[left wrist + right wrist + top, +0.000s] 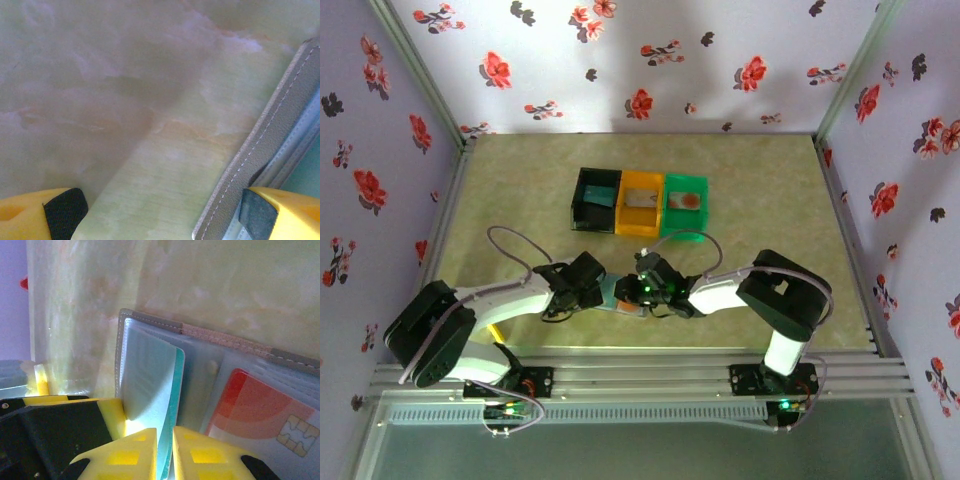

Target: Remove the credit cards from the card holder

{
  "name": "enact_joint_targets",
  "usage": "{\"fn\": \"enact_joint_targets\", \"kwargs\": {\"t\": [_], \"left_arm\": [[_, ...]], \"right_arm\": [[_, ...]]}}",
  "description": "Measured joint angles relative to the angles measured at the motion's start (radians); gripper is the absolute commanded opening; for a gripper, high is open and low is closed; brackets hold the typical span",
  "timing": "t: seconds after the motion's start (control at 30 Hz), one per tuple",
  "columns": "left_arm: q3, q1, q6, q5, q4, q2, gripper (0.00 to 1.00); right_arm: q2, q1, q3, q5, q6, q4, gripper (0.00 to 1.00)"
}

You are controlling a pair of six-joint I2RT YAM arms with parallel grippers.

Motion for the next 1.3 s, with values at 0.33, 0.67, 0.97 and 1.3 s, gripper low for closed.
{"fn": "enact_joint_targets", "kwargs": {"t": [0.33,0.67,0.97,1.3], "left_arm": [[0.0,-0.005,-0.006,-0.007,0.0,0.002,0.87],[0.0,-0.005,-0.006,-0.007,0.0,0.002,0.88],[0.0,-0.009,-0.014,-0.009,0.0,0.002,0.88],[-0.004,-0.028,-0.035,-0.033,0.006,-0.002,0.88]], "right_arm": [[0.012,0.0,-0.037,-0.045,0.011,0.105,0.14],[-0.012,0.001,-0.028,-0.016,0.007,0.04,0.25],[-0.029,0.001,0.016,0.019,0.006,-0.095,0.22],[-0.033,0.001,0.024,0.019,-0.001,-0.113,0.24]]}}
